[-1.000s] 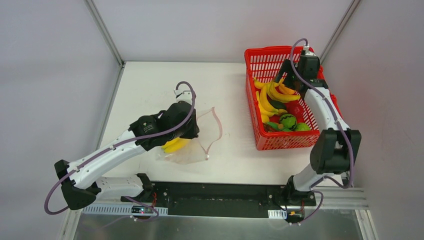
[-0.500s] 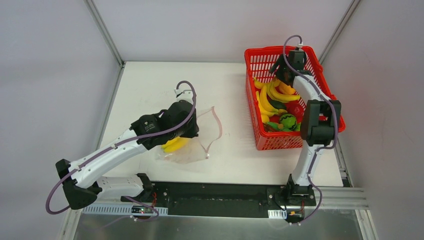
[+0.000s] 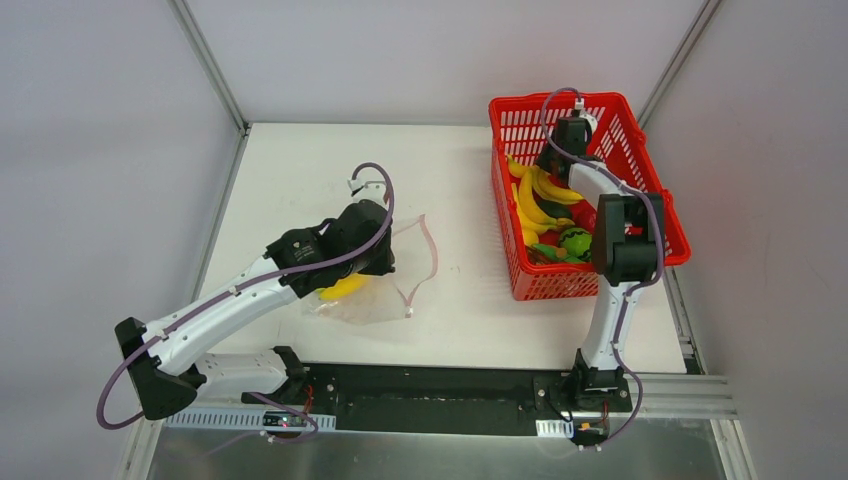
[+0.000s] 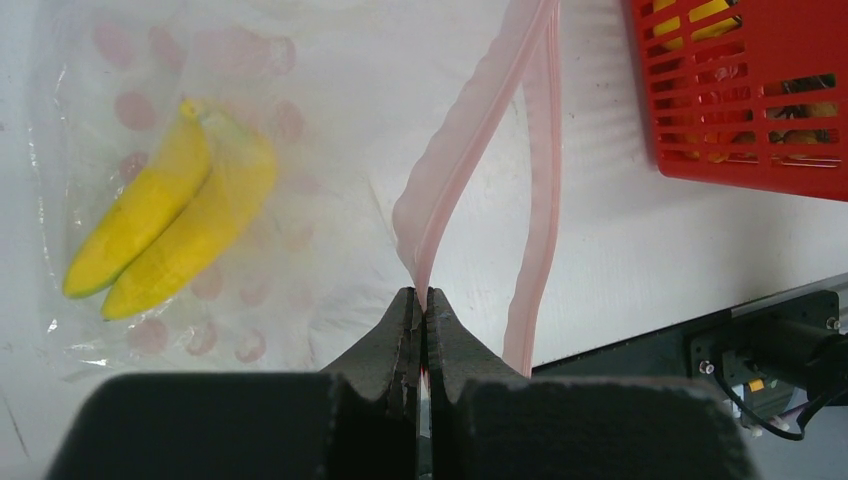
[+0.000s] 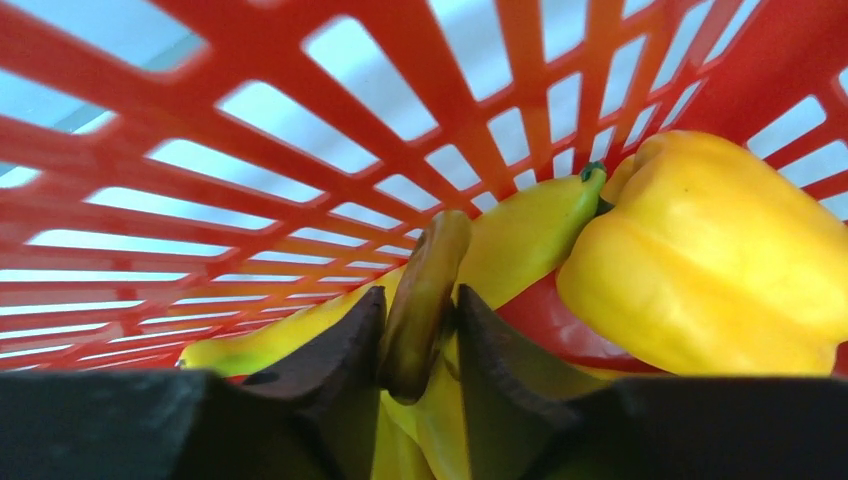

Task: Place the food in the zip-top bag and seal the zipper
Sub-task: Pick up the fake fruit from the bin, then place the fake fruit in the zipper food storage bag, then pick up the fake fruit from the bin.

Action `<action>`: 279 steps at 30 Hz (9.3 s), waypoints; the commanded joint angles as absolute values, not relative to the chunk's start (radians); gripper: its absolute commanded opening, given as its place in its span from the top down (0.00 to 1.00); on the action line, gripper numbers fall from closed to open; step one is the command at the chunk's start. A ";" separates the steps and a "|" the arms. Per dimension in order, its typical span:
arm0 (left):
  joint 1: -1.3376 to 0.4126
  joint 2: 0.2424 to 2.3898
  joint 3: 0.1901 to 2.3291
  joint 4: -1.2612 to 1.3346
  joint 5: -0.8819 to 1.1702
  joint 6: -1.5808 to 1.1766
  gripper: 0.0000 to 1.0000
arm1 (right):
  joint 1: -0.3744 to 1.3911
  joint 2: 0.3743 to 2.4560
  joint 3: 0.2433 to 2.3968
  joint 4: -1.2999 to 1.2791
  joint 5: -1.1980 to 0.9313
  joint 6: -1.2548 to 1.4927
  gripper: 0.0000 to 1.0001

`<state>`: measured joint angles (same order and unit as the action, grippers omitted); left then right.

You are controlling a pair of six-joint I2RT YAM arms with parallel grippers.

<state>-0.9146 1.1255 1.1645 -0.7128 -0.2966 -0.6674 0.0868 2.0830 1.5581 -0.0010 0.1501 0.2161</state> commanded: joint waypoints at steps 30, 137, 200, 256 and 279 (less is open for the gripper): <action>-0.906 1.062 1.113 -0.680 -0.270 -0.708 1.00 | 0.061 1.129 0.980 0.331 -0.520 0.490 1.00; -0.910 0.833 1.097 -0.494 -0.129 -0.628 1.00 | 0.691 0.938 0.794 0.579 -0.958 0.213 0.35; -0.907 1.033 1.162 -0.593 -0.074 -0.590 1.00 | 0.003 1.625 1.321 -0.457 -0.355 -0.219 0.17; -0.906 1.022 1.123 -0.568 -0.092 -0.646 1.00 | -0.028 1.232 0.911 0.276 -0.425 0.196 0.88; -0.906 0.995 1.094 -0.517 -0.059 -0.666 1.00 | -0.031 0.873 0.786 0.452 -0.546 0.530 0.88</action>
<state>-0.9142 1.0073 1.0966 -0.5541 -0.0780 -0.6468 -0.0235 0.9199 0.7044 0.3828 -0.4358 0.4911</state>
